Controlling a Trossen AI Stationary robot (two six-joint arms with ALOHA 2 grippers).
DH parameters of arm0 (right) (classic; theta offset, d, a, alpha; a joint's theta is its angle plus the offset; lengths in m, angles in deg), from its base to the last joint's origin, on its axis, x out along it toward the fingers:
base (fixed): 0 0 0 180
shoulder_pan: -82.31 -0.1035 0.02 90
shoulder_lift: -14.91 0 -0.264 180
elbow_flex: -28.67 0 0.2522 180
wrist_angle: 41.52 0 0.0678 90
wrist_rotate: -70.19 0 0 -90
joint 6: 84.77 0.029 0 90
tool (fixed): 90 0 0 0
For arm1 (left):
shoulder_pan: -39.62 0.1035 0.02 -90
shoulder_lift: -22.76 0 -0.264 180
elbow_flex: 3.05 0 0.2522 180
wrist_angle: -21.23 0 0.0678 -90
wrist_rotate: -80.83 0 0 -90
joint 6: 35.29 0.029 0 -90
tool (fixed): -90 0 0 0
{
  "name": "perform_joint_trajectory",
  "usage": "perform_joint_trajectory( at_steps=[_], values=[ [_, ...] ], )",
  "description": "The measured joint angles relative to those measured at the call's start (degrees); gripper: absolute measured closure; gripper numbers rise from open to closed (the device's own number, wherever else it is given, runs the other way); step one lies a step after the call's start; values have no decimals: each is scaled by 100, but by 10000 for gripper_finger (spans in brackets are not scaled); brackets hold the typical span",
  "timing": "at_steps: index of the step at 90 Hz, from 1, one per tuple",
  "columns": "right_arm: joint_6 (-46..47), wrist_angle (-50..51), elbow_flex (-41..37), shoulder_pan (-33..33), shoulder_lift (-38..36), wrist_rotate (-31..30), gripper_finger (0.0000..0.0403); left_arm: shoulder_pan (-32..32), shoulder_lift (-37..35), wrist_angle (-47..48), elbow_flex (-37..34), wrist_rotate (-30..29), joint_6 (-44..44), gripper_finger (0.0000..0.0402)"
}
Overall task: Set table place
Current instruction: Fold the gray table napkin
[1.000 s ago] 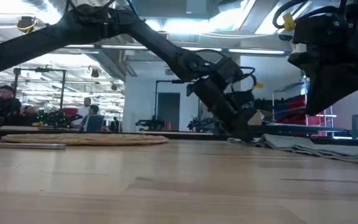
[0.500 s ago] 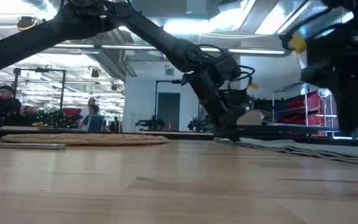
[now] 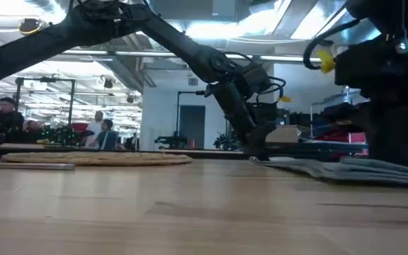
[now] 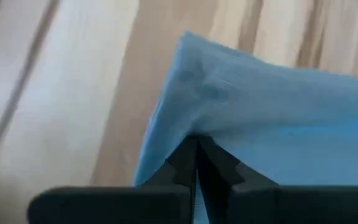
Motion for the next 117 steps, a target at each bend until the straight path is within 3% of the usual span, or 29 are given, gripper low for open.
perform_joint_trajectory(
  at_steps=[87, 117],
  values=[
    [-254, -884, -7, 75, 229, -99, 403, -226, -707, 950, -14, -359, 378, 402],
    [-747, -1563, -1, 310, 488, -17, 403, -254, -1539, 2291, -7, -818, 551, 402]
  ],
)
